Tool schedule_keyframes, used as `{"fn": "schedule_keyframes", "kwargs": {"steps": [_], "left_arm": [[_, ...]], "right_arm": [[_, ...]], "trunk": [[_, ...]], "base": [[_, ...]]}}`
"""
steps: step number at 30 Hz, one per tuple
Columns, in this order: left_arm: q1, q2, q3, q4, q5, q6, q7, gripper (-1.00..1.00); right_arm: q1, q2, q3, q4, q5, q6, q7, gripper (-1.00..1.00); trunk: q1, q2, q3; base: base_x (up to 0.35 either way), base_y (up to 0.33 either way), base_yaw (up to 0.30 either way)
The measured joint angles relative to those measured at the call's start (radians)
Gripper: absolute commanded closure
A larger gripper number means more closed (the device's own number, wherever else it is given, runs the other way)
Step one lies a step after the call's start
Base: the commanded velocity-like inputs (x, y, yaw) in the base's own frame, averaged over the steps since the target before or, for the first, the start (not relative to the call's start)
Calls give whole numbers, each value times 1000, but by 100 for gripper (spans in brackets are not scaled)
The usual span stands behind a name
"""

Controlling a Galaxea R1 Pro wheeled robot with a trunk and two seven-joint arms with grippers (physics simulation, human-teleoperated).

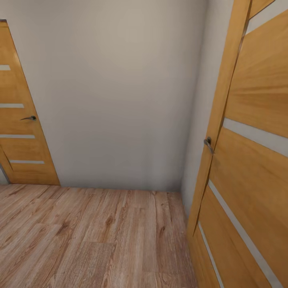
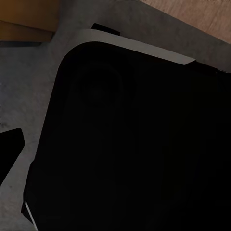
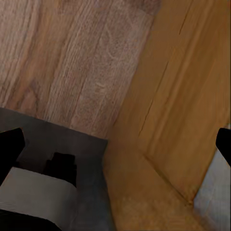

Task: Move the two storage containers from the living room to the garage. In the garage, place one container on the floor and stack the other container on top of it (either order is fine).

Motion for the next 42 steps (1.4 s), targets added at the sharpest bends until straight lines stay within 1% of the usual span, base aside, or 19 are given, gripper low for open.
{"fn": "schedule_keyframes", "kwargs": {"steps": [1, 3, 6, 9, 16, 42], "left_arm": [[0, 0, 0, 0, 0, 0, 1, -100], [0, 0, 0, 0, 1, 0, 2, -100], [0, 0, 1, 0, 2, 0, 4, -100], [0, 0, 1, 0, 2, 0, 5, -100], [0, 0, 2, 0, 3, 0, 6, -100], [0, 0, -2, 0, 2, 0, 5, -100]], "right_arm": [[51, -1, 0, 0, -1, -31, 0, -100], [147, -2, 0, -2, -2, -121, 1, -100], [220, -3, 1, -2, -4, -200, 2, -100], [245, -3, 1, -2, -5, -223, 3, -100], [258, -6, 1, -3, 1, -224, 2, -100], [259, -11, 7, -3, 5, -222, -10, -100]], "trunk": [[0, 0, 0], [0, 0, 0], [0, 0, 0], [0, 0, 0], [0, 0, 0], [0, 0, 0]], "base": [[0, 0, 0], [0, 0, 0], [0, 0, 0], [0, 0, 0], [0, 0, 0], [0, 0, 0]]}}
